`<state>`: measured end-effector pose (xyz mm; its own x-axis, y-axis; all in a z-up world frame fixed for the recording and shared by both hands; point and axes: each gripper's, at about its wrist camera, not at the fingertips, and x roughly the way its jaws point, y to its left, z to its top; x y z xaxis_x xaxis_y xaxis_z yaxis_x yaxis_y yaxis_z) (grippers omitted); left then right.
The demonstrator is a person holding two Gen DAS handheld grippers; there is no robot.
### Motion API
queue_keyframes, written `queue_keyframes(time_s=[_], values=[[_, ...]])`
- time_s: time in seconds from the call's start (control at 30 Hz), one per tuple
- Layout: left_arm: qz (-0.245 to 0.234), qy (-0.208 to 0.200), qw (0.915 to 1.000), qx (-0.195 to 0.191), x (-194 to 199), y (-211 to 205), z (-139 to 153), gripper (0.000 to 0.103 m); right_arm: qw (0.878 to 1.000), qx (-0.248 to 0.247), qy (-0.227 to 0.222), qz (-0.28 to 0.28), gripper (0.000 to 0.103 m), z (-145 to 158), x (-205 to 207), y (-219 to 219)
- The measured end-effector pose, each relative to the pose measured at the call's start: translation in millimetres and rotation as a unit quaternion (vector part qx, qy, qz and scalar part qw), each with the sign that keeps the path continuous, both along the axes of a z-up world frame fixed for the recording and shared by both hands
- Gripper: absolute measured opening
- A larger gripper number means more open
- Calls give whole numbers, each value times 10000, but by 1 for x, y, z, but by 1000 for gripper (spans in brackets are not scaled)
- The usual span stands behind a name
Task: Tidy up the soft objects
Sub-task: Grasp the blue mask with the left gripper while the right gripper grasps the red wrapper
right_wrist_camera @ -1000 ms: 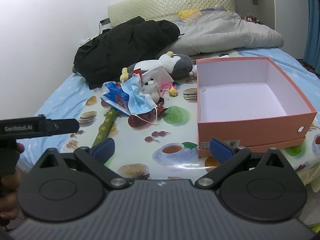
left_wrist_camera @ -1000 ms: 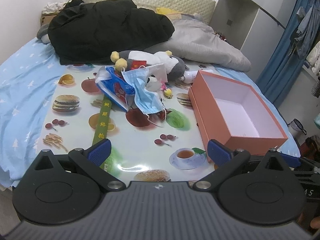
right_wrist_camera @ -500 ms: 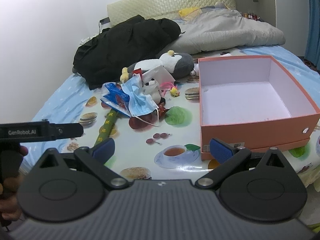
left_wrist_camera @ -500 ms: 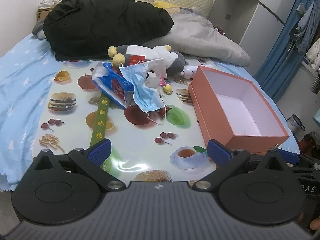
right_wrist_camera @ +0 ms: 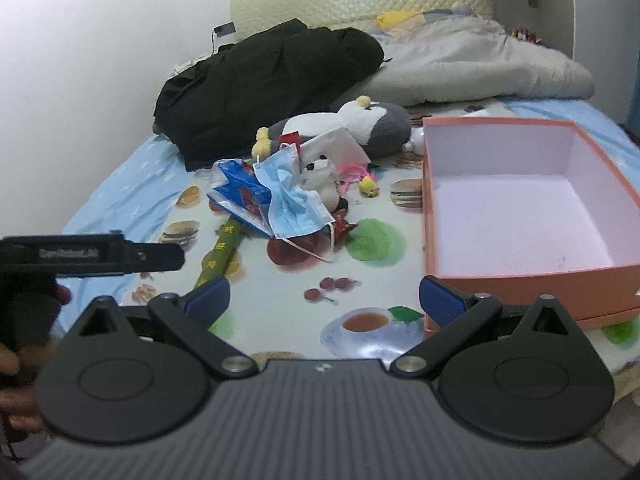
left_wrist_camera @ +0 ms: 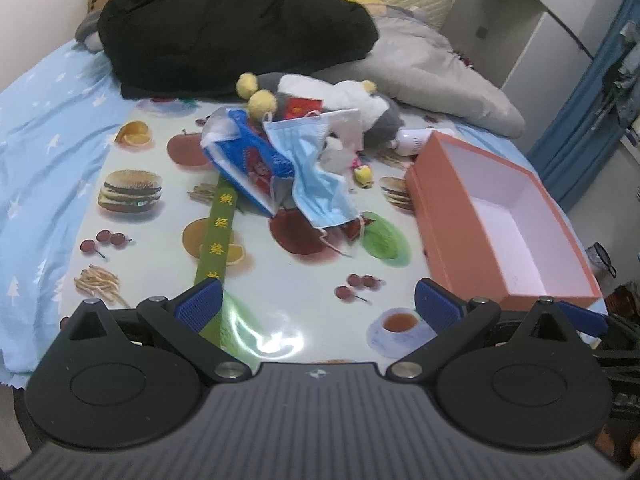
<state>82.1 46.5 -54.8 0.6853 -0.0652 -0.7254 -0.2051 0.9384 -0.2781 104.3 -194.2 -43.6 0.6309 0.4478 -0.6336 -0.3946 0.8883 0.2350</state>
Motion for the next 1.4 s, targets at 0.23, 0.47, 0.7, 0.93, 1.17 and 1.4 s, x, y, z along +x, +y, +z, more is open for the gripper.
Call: queue_keyframes(time_s=[0.23,0.47,0.7,0.93,1.17,1.4], values=[[189,-40,9995,-263,33,27,-21,103,9996,87,-242,131,96,-4,32,23],[175,-164,9984,-515,74,46,-45,103,9993,-197,-307,87,71,-32,74,47],[116,-328,9959,-834,111,54,-70,102,9981,-549,-284,23,48,-58,113,66],[25,-258,9929,-1158,147,52,-100,100,9963,-828,-213,-67,41,-85,151,78],[-64,-135,9875,-1571,178,54,-125,92,9938,-1111,-47,24,39,-118,181,90],[-153,-2,9847,-1735,205,49,-144,82,9949,-947,235,269,39,-141,195,97]])
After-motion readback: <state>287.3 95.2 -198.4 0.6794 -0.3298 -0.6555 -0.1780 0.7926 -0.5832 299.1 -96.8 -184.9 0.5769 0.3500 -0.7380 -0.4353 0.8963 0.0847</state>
